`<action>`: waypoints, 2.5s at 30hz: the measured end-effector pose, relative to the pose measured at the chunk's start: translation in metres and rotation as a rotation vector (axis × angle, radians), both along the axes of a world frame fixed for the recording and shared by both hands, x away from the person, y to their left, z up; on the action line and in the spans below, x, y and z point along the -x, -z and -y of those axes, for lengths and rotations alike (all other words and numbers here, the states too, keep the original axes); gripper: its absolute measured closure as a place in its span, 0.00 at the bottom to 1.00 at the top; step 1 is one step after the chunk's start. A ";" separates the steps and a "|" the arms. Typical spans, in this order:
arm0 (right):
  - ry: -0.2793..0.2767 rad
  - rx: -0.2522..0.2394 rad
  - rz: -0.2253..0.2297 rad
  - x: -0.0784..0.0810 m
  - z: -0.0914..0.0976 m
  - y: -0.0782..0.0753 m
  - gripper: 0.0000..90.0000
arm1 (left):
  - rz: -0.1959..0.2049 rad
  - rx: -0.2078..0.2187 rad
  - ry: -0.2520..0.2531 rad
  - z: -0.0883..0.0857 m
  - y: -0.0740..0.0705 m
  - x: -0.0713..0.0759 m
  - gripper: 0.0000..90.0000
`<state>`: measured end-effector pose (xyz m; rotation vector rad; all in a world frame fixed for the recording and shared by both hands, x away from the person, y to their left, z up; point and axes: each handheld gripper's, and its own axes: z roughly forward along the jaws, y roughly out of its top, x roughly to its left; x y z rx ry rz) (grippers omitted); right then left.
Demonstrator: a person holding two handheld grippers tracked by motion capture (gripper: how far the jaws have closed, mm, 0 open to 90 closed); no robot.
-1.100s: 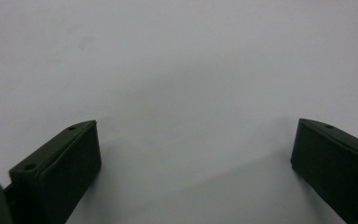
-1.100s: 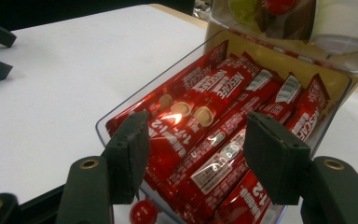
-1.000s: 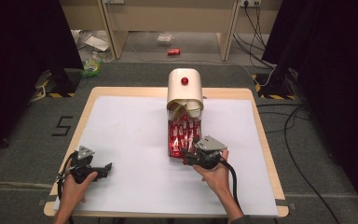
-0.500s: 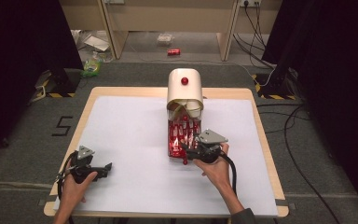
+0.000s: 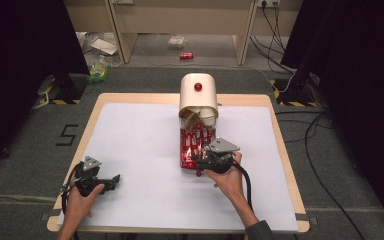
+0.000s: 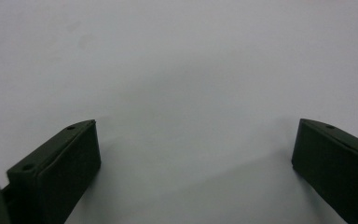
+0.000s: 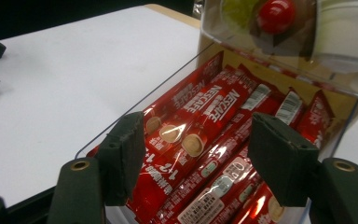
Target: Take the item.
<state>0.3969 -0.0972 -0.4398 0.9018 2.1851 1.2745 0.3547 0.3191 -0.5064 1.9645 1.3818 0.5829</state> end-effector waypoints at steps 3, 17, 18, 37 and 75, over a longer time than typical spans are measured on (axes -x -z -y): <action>-0.009 0.017 -0.006 -0.001 -0.004 0.004 0.41 | 0.000 0.000 0.000 0.000 0.000 0.000 0.00; -0.019 0.052 -0.003 -0.009 -0.018 0.009 0.43 | 0.005 -0.006 0.001 0.001 0.000 0.001 0.00; -0.020 0.054 -0.004 -0.009 -0.018 0.009 0.43 | 0.005 -0.004 0.000 0.000 0.000 0.001 0.00; 0.016 0.068 -0.028 -0.012 -0.017 0.019 0.68 | 0.014 -0.012 0.001 0.001 0.000 0.001 0.01; 0.020 0.008 -0.015 0.012 0.018 -0.006 0.97 | 0.000 0.002 0.000 0.000 0.000 0.000 0.00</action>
